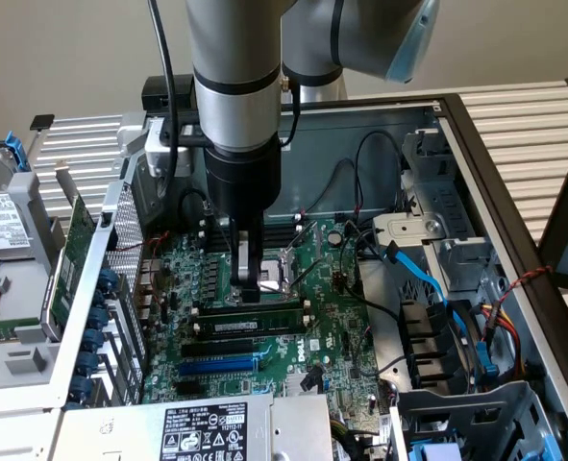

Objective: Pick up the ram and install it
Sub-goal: 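Press down the ram until it locks into place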

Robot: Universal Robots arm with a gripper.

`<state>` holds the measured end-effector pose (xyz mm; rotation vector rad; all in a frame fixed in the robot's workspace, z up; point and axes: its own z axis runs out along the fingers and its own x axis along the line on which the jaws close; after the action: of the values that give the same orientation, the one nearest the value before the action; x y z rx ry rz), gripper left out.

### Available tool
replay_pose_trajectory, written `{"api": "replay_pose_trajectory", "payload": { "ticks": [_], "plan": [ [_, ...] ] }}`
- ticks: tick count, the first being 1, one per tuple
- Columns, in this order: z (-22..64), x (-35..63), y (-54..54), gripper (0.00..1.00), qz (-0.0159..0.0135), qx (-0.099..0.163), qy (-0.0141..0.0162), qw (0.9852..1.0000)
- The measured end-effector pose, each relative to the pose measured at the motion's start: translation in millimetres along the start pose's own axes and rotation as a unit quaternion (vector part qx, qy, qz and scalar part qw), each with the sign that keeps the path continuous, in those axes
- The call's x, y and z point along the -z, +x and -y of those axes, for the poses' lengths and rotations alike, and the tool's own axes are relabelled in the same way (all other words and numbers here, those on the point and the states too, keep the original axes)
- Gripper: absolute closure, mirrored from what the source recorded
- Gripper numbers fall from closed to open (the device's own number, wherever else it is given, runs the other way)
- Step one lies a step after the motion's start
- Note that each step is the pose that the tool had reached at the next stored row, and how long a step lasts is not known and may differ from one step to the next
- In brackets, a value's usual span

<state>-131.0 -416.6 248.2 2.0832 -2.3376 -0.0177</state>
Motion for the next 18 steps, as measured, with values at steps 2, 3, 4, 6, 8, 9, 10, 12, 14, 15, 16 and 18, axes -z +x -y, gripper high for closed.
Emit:
{"api": "replay_pose_trajectory", "payload": {
  "ticks": [2, 3, 4, 6, 8, 9, 10, 12, 14, 15, 16, 18],
  "plan": [
    [0.0, 0.1, 0.0, 0.89, 0.0002, -0.016, 0.0, 0.9999],
    [0.0, 0.1, 0.0, 0.89, 0.0003, -0.024, -0.0001, 0.9997],
    [0.0, 0.1, 0.0, 0.89, 0.0004, -0.032, -0.0001, 0.9995],
    [0.0, 0.1, 0.0, 0.89, 0.0006, -0.047, -0.0001, 0.9989],
    [0.0, 0.1, 0.0, 0.89, 0.0009, -0.063, -0.0001, 0.998],
    [0.0, 0.0, 0.0, 0.89, 0.001, -0.07, -0.0001, 0.9975],
    [0.0, 0.0, 0.0, 0.89, 0.0011, -0.077, -0.0001, 0.997],
    [0.0, 0.0, 0.0, 0.89, 0.0012, -0.091, -0.0001, 0.9959],
    [0.0, 0.0, 0.1, 0.89, 0.0009, -0.104, 0.0, 0.9946],
    [0.0, 0.0, 0.1, 0.89, 0.0008, -0.11, 0.0, 0.9939],
    [0.0, -0.1, 0.1, 0.89, 0.0008, -0.117, 0.0, 0.9931],
    [0.0, -0.3, 0.1, 0.89, 0.0009, -0.131, 0.0001, 0.9914]
  ]
}}
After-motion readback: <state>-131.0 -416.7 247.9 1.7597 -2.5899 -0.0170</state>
